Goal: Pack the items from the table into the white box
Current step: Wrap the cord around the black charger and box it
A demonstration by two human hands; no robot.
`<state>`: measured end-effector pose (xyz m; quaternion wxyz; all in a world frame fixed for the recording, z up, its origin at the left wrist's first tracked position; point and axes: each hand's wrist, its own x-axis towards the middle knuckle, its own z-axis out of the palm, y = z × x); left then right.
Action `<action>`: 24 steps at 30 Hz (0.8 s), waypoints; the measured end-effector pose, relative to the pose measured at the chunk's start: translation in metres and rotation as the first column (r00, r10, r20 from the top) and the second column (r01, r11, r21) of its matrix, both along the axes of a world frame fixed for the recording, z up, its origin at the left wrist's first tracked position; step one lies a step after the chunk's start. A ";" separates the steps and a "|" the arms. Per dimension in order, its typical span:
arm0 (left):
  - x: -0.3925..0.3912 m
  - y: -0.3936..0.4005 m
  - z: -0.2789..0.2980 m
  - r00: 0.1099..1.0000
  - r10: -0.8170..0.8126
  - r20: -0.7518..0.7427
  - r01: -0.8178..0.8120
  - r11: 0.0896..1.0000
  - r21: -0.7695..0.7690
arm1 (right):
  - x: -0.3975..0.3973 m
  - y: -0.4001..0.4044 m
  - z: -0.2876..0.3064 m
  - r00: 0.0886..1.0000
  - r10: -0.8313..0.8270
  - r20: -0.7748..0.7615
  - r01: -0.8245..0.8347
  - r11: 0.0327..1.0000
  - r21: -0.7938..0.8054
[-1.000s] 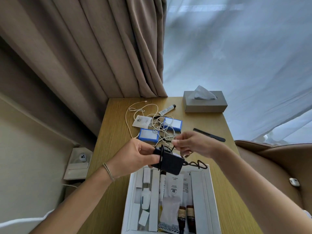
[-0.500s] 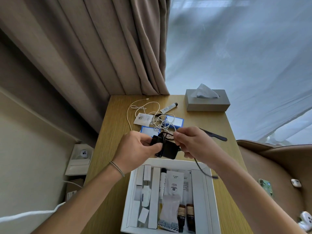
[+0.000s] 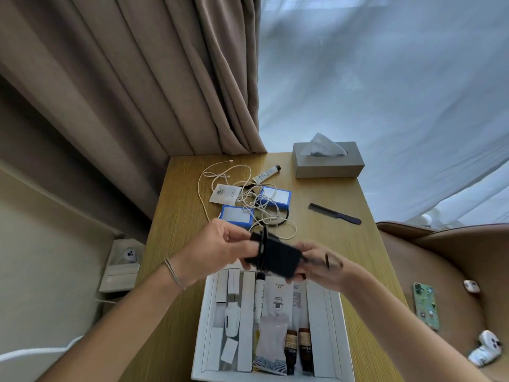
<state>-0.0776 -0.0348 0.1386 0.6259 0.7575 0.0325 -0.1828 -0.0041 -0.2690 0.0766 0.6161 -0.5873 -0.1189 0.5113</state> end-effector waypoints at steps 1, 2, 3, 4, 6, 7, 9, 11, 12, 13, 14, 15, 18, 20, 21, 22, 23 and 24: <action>-0.001 -0.001 -0.002 0.995 -0.089 -0.032 0.090 0.996 0.020 | 0.009 -0.002 0.004 0.999 0.030 0.045 -0.028 0.999 -0.040; -0.002 -0.002 -0.003 0.987 -0.146 -0.067 0.148 0.989 0.031 | 0.017 -0.002 0.009 0.989 0.083 0.121 -0.074 0.994 -0.084; -0.002 -0.002 -0.004 0.981 -0.169 -0.099 0.175 0.983 0.049 | 0.023 -0.001 0.016 0.969 0.138 0.204 -0.114 0.986 -0.124; -0.002 -0.003 -0.005 0.977 -0.177 -0.120 0.187 0.979 0.079 | 0.028 0.001 0.023 0.947 0.174 0.269 -0.134 0.978 -0.163; -0.002 -0.003 -0.007 0.972 -0.187 -0.144 0.208 0.968 0.142 | 0.031 0.006 0.034 0.916 0.186 0.356 -0.103 0.965 -0.239; -0.001 -0.004 -0.008 0.969 -0.190 -0.156 0.215 0.963 0.162 | 0.030 0.009 0.039 0.895 0.185 0.406 -0.076 0.960 -0.268; -0.001 -0.006 -0.009 0.970 -0.181 -0.164 0.212 0.956 0.204 | 0.023 0.015 0.046 0.837 0.187 0.515 -0.011 0.945 -0.326; -0.002 -0.007 -0.011 0.977 -0.149 -0.155 0.185 0.950 0.253 | 0.014 0.020 0.052 0.771 0.171 0.614 0.077 0.932 -0.355; -0.002 -0.007 -0.012 0.981 -0.128 -0.147 0.165 0.948 0.272 | 0.009 0.021 0.053 0.741 0.152 0.654 0.125 0.926 -0.357; -0.002 -0.006 -0.013 0.985 -0.104 -0.139 0.141 0.947 0.289 | 0.004 0.021 0.055 0.712 0.132 0.690 0.175 0.918 -0.355; -0.003 -0.006 -0.015 0.989 -0.079 -0.127 0.115 0.944 0.308 | -0.001 0.021 0.055 0.676 0.118 0.727 0.223 0.908 -0.355; -0.004 -0.006 -0.017 0.992 -0.053 -0.115 0.088 0.940 0.330 | -0.006 0.021 0.056 0.641 0.112 0.760 0.265 0.896 -0.356; -0.008 -0.010 -0.022 0.998 0.036 -0.059 -0.012 0.932 0.362 | -0.024 0.022 0.053 0.598 0.102 0.795 0.340 0.866 -0.367; -0.012 -0.016 -0.026 0.995 0.096 -0.016 -0.084 0.925 0.370 | -0.034 0.023 0.049 0.630 0.065 0.774 0.370 0.851 -0.372; -0.014 -0.019 -0.028 0.994 0.109 0.004 -0.102 0.921 0.376 | -0.036 0.023 0.047 0.658 0.015 0.753 0.391 0.848 -0.359; -0.016 -0.022 -0.031 0.994 0.111 0.023 -0.111 0.917 0.382 | -0.038 0.021 0.045 0.681 -0.045 0.731 0.418 0.844 -0.337; -0.018 -0.024 -0.034 0.994 0.106 0.039 -0.113 0.914 0.390 | -0.039 0.020 0.042 0.693 -0.102 0.713 0.447 0.837 -0.315; -0.019 -0.027 -0.035 0.994 0.097 0.051 -0.110 0.912 0.396 | -0.040 0.019 0.041 0.700 -0.149 0.699 0.472 0.830 -0.296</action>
